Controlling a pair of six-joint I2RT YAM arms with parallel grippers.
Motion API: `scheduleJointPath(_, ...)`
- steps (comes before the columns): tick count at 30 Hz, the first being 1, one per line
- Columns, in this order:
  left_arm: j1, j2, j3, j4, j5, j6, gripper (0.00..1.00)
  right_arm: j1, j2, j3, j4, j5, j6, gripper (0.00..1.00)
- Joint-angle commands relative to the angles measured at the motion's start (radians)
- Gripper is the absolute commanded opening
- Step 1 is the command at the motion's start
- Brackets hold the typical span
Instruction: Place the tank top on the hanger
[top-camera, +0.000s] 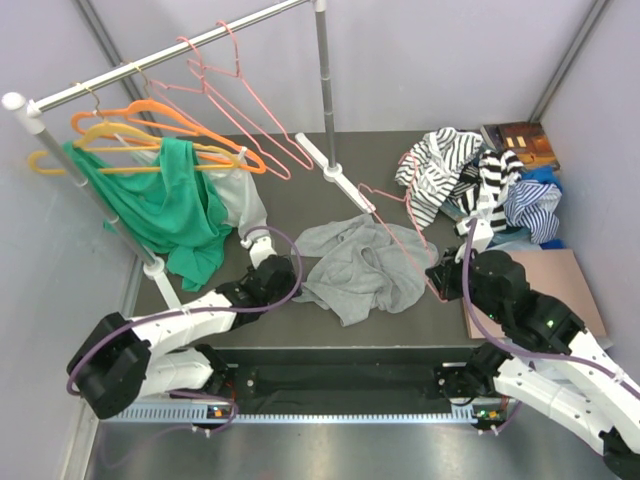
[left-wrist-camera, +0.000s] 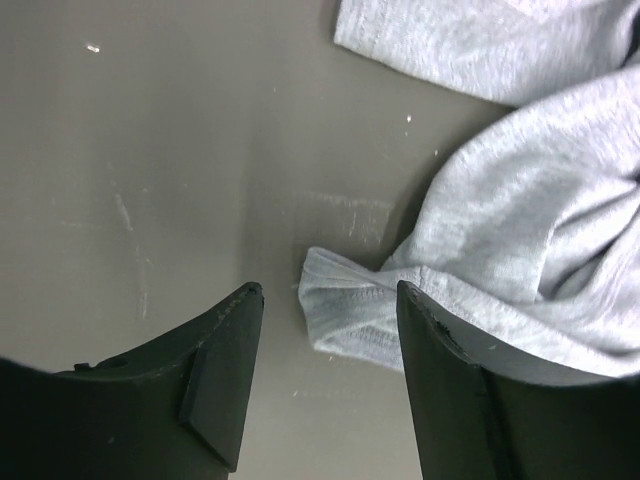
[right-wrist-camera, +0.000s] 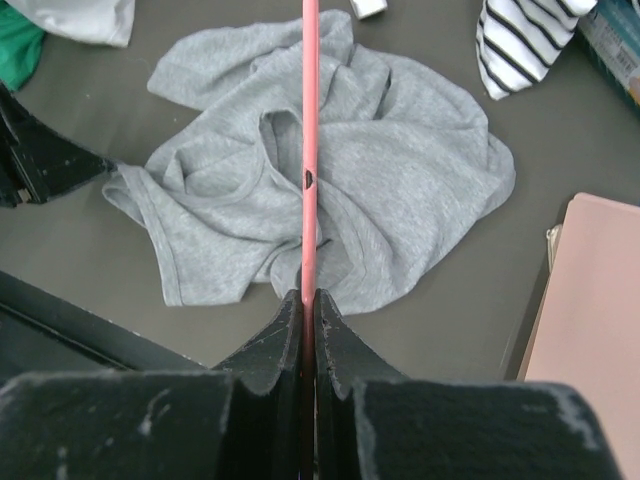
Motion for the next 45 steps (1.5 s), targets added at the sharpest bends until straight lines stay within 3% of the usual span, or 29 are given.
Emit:
scheduleJointPath(1,0.010,0.052,0.013,0.096,-0.031,-0.064,0.61,0.010,0.003,-0.004,0.063,-0.017,0.012,0.00)
scheduleJointPath(13,0.016,0.201,0.038,0.245,-0.008,-0.099,0.53,0.010,-0.005,-0.041,0.075,-0.025,0.009,0.00)
scheduleJointPath(16,0.016,0.216,0.044,0.259,0.001,-0.096,0.39,0.010,-0.008,-0.039,0.077,-0.025,0.009,0.00)
scheduleJointPath(17,0.016,0.218,0.041,0.267,0.007,-0.087,0.30,0.010,-0.006,-0.041,0.075,-0.025,0.009,0.00)
scheduleJointPath(18,0.016,0.218,0.039,0.289,0.023,-0.081,0.09,0.010,-0.003,-0.042,0.077,-0.023,0.009,0.00)
scheduleJointPath(19,0.016,0.218,0.038,0.302,0.027,-0.067,0.00,0.010,-0.002,-0.044,0.077,-0.023,0.009,0.00)
scheduleJointPath(21,0.016,0.210,0.048,0.339,0.032,-0.030,0.00,0.010,0.006,-0.042,0.077,-0.025,0.009,0.00)
scheduleJointPath(24,0.016,0.190,0.115,0.368,0.026,0.118,0.00,0.010,0.010,-0.039,0.077,-0.028,0.006,0.00)
scheduleJointPath(26,0.016,0.178,0.157,0.414,0.069,0.296,0.00,0.011,0.012,-0.038,0.078,-0.030,0.004,0.00)
scheduleJointPath(30,0.016,0.178,0.277,0.517,0.286,0.673,0.00,0.010,0.003,-0.042,0.078,-0.030,0.007,0.00)
scheduleJointPath(31,0.016,0.175,0.288,0.524,0.432,0.723,0.00,0.010,0.000,-0.041,0.077,-0.028,0.006,0.00)
scheduleJointPath(32,0.016,0.177,0.300,0.526,0.479,0.769,0.00,0.010,0.000,-0.042,0.077,-0.026,0.009,0.00)
scheduleJointPath(35,0.016,0.189,0.328,0.445,0.474,0.803,0.00,0.008,-0.005,-0.041,0.074,-0.019,0.010,0.00)
scheduleJointPath(36,0.016,0.193,0.326,0.422,0.436,0.795,0.02,0.010,-0.005,-0.042,0.074,-0.014,0.012,0.00)
scheduleJointPath(37,0.016,0.192,0.306,0.385,0.394,0.785,0.26,0.011,-0.006,-0.044,0.072,-0.011,0.015,0.00)
scheduleJointPath(38,0.016,0.189,0.295,0.367,0.247,0.760,0.52,0.010,-0.008,-0.044,0.072,-0.010,0.015,0.00)
scheduleJointPath(39,0.016,0.184,0.283,0.350,0.174,0.704,0.70,0.010,-0.010,-0.042,0.074,-0.007,0.018,0.00)
scheduleJointPath(41,0.016,0.152,0.269,0.257,0.040,0.636,0.93,0.010,-0.010,-0.044,0.072,-0.005,0.018,0.00)
scheduleJointPath(43,0.016,0.108,0.274,0.183,-0.078,0.510,0.95,0.010,-0.005,-0.042,0.074,-0.005,0.016,0.00)
scheduleJointPath(45,0.016,0.059,0.268,0.109,-0.062,0.395,0.94,0.010,0.004,-0.047,0.078,-0.005,0.016,0.00)
